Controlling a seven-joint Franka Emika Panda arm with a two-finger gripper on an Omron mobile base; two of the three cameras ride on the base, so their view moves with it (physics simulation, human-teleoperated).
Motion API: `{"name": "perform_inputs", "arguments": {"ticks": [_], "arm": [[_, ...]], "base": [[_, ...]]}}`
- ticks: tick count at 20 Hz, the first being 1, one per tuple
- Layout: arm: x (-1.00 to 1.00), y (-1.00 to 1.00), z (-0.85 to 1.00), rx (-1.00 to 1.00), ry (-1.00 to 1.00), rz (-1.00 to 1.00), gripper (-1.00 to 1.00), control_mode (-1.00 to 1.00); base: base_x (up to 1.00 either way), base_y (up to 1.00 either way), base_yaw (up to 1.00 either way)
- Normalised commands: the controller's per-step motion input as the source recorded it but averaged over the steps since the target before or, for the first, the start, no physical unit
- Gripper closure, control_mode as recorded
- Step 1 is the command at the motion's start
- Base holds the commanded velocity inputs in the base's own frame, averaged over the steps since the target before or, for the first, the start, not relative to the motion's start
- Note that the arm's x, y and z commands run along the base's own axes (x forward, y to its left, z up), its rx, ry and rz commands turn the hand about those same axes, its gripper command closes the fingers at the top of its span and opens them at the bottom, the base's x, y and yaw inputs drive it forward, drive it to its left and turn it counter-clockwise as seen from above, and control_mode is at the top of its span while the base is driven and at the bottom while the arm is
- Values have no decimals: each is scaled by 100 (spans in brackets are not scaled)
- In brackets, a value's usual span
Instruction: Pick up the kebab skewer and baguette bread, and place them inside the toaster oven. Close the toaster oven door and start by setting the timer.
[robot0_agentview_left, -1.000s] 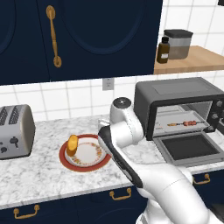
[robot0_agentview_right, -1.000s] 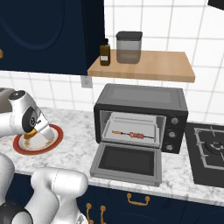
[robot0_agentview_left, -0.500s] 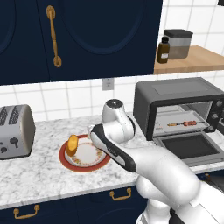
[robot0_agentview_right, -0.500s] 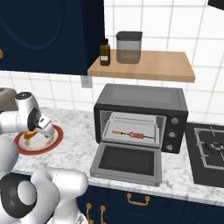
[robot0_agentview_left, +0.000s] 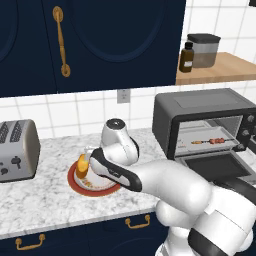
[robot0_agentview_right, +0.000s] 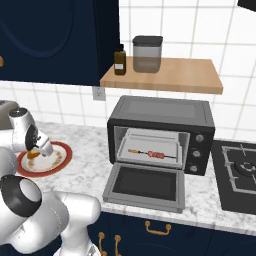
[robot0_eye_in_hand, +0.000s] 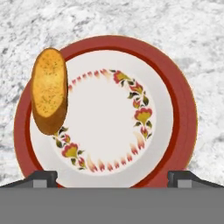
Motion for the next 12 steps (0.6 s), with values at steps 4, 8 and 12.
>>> {"name": "perform_inputs", "arguments": {"ticks": [4, 8, 12], "arm": [[28, 36, 0, 0, 0, -1, -100, -100], [20, 13, -1, 0, 0, 0, -100, -100], [2, 0, -2, 0, 0, 0, -100, -100]], "base": [[0, 0, 0], [0, 0, 0], [0, 0, 0]]}}
